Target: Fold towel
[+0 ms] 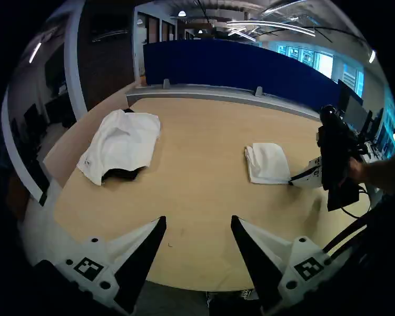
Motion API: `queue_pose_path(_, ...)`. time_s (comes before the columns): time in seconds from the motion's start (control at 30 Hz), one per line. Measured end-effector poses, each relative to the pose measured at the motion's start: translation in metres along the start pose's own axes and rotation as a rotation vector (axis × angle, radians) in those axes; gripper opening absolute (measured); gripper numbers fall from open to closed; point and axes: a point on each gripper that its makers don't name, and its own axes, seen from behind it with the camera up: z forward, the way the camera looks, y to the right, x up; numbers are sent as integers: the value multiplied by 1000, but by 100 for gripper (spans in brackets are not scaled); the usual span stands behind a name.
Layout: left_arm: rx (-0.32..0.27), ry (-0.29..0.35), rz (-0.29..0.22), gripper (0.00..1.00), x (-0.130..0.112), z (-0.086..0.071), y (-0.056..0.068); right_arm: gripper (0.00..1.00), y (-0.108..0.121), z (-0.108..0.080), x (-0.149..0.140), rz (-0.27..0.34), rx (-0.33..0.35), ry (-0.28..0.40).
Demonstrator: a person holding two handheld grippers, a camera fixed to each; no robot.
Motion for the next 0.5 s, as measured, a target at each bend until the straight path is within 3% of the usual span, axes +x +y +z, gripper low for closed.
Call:
queue_pose_path(0.27, -6, 5, 2, 91, 2, -2, 2, 4, 8, -8, 20, -36, -19, 37)
queue_pose_path(0.5, -19, 23, 6, 91, 12, -1, 4, 4, 26, -39, 64, -59, -58, 109)
